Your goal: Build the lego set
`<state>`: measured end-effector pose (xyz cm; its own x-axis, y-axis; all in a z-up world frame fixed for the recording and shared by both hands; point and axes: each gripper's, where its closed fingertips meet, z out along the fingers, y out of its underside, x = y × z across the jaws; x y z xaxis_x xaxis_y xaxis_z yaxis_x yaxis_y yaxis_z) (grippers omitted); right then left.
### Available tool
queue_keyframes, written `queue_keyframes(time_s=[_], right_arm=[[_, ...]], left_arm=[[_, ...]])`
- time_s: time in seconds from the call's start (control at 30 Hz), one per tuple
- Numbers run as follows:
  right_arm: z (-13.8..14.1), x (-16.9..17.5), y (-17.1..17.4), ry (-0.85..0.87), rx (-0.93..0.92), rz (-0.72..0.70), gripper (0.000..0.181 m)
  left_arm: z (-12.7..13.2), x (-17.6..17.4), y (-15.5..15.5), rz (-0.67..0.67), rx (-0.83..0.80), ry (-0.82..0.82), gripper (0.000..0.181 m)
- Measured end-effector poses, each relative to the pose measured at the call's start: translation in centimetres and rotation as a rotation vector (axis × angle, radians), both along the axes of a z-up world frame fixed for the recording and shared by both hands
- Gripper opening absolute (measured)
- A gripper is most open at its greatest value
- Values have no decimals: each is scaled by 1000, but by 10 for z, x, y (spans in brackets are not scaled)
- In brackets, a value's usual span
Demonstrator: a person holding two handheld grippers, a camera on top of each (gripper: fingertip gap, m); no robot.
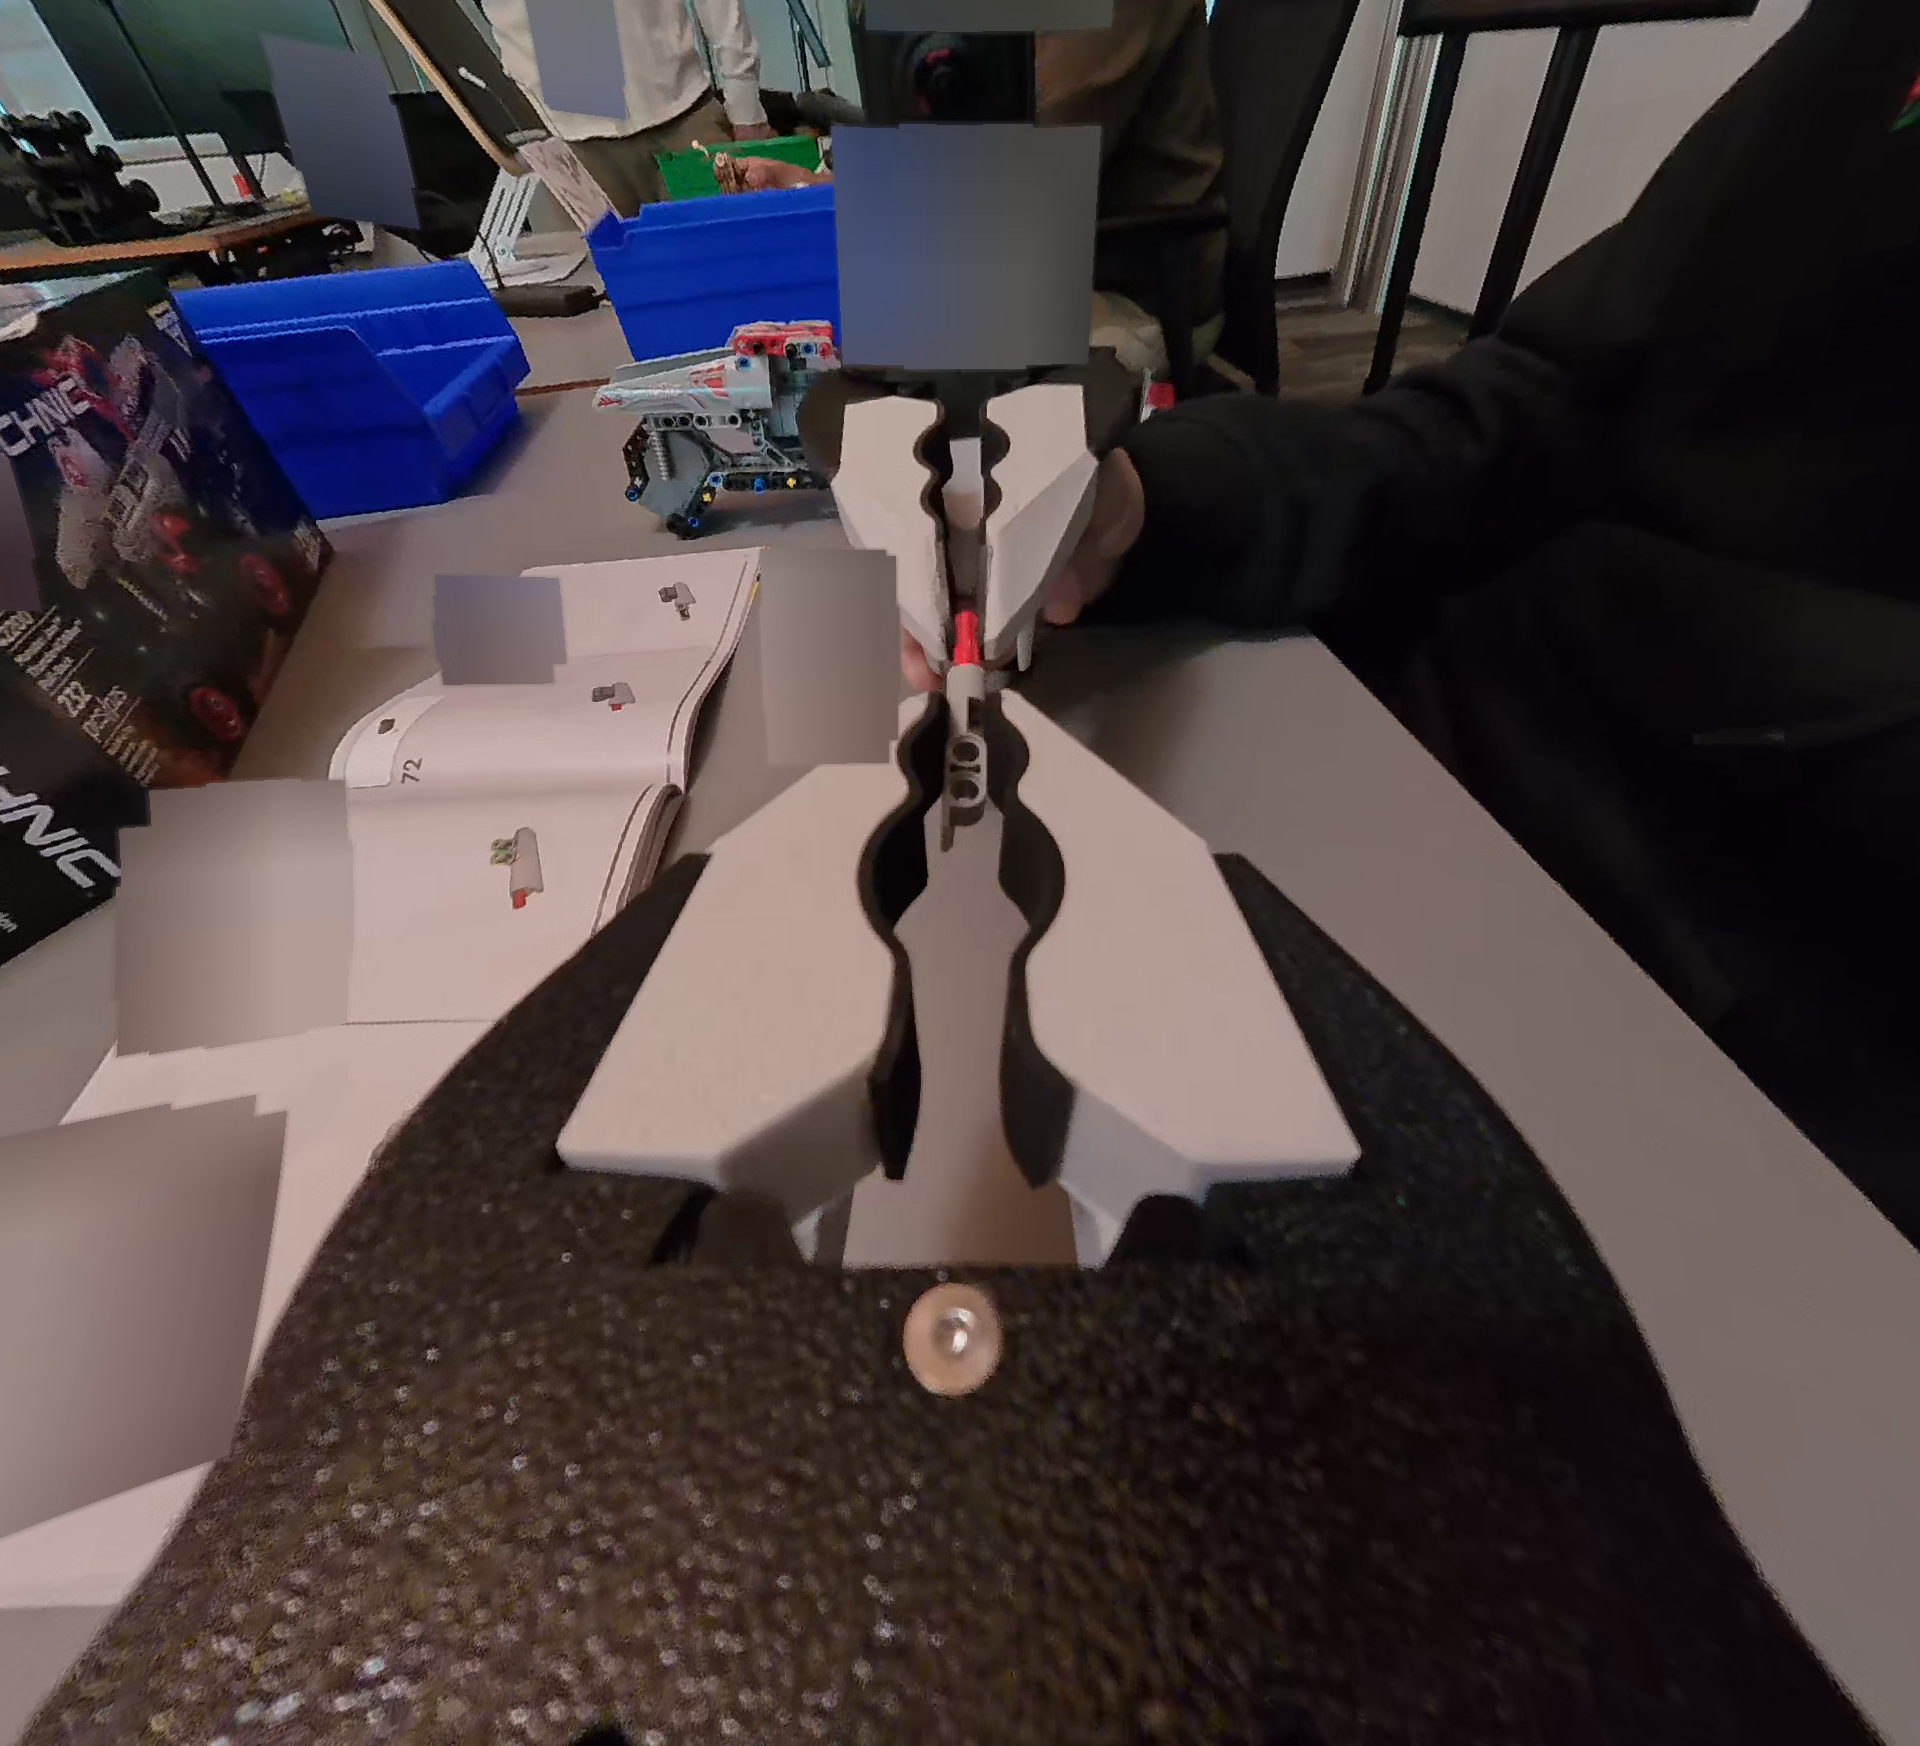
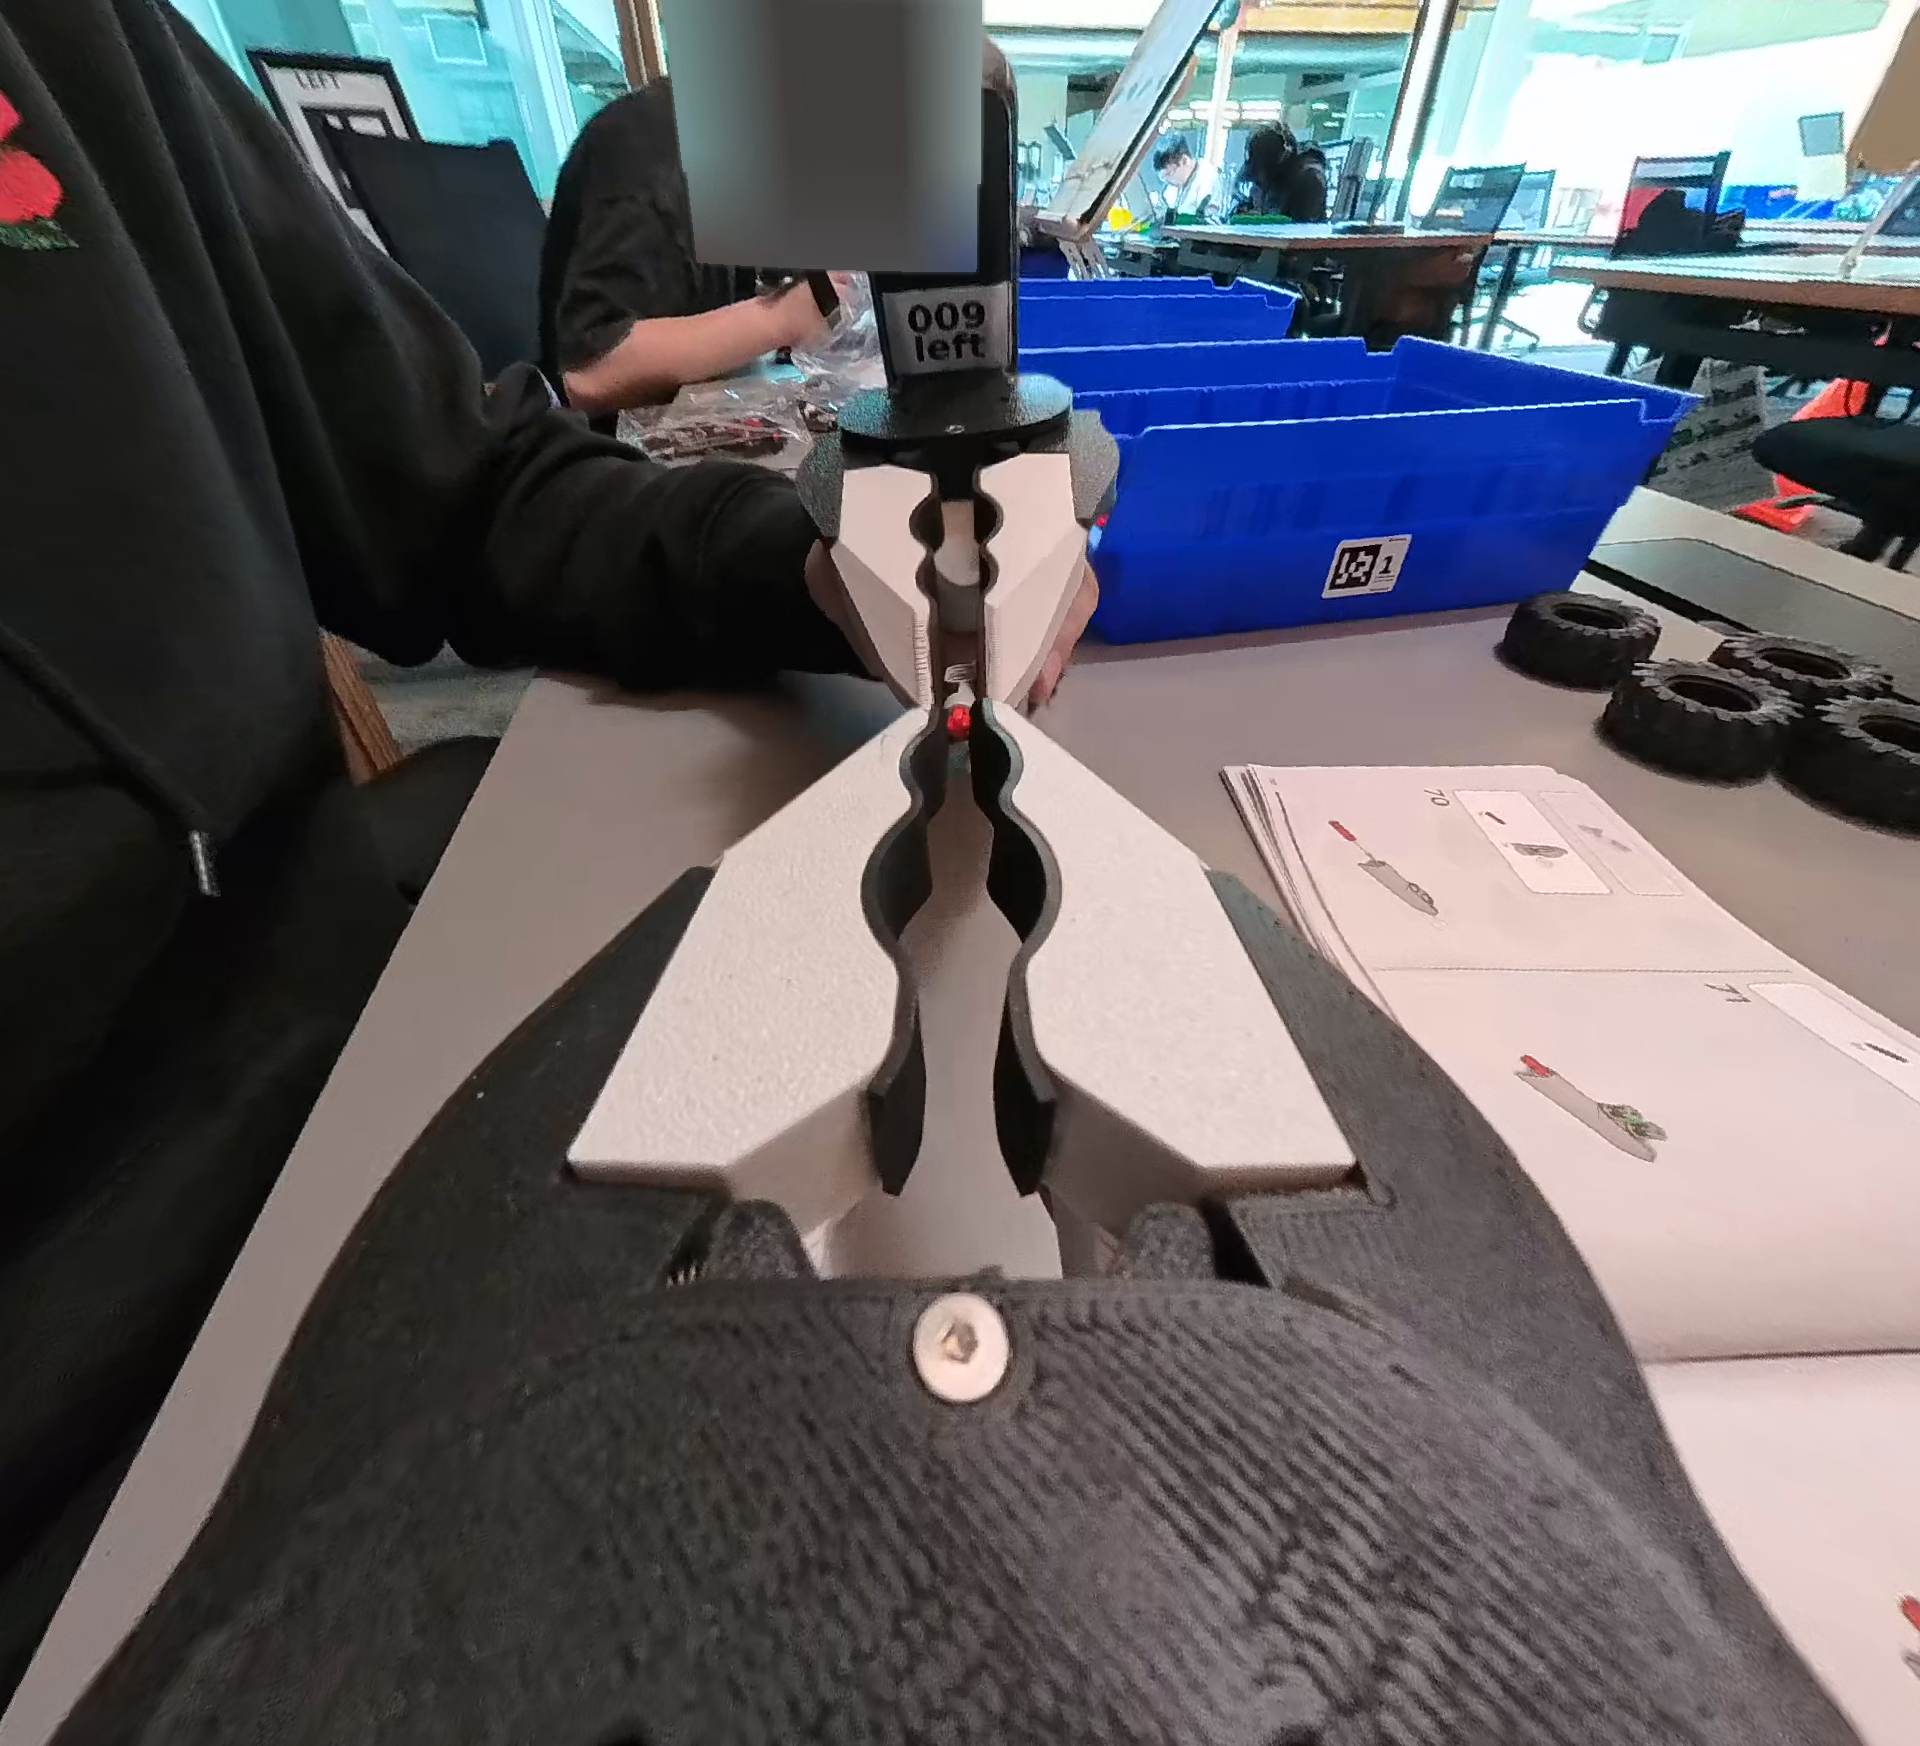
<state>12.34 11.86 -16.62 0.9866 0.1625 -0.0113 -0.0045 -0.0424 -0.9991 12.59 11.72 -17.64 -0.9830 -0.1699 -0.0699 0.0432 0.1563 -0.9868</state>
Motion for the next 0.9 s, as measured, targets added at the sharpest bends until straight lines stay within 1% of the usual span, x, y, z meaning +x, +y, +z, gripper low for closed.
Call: queue_keyframes(time_s=[0.27, 0.33, 0.5, 0.6, 0.7, 0.83, 0.9], right_arm=[[13, 2, -1, 77, 93, -14, 3], [13, 3, -2, 77, 96, -19, 3], [12, 12, -6, 55, 90, -75, 14], [6, 10, -5, 23, 39, -74, 10], [4, 8, -4, 21, 28, -52, 3], [-2, 7, -3, -29, -17, -61, 3], [-2, 8, -4, -36, -13, -70, 3]], left_arm=[[12, 1, -1, -14, -141, 105, 4], [13, 2, -1, -4, -126, 85, 4], [10, 2, 0, 20, -77, 40, 4], [6, 4, 0, 31, -48, 27, 4], [3, 6, 0, 43, -17, 9, 4], [-3, 7, 0, 51, 16, 3, 4], [-3, 7, 0, 53, 4, 11, 4]])
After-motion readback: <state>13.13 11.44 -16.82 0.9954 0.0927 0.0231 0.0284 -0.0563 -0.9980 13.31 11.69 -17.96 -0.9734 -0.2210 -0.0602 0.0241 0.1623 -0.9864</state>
